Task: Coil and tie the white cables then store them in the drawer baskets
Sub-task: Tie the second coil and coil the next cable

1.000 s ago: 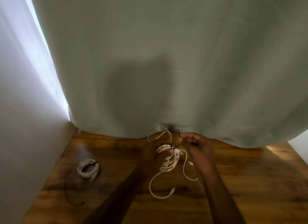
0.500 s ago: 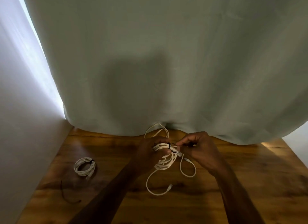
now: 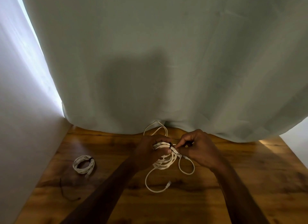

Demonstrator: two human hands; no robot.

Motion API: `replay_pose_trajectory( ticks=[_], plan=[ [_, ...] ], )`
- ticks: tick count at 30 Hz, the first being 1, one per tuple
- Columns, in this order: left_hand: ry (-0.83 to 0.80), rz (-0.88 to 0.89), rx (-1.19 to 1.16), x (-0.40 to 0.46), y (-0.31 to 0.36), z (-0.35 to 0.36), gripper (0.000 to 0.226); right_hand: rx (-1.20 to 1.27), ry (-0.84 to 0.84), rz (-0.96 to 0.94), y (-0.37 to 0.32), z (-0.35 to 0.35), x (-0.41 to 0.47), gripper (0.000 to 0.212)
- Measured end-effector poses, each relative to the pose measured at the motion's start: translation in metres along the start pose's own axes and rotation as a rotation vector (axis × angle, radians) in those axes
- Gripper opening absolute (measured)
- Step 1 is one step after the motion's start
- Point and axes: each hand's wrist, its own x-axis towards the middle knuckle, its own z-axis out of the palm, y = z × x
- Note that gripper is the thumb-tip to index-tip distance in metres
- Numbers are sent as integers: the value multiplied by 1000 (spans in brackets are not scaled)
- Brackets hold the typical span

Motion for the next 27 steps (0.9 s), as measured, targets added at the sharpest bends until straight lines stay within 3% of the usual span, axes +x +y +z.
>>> replay_pose_trajectory(
  ticks=[27],
  plan=[
    [28,13,-8,1,1,2,35,-26,32,-33,-1,-2,0,18]
  ],
)
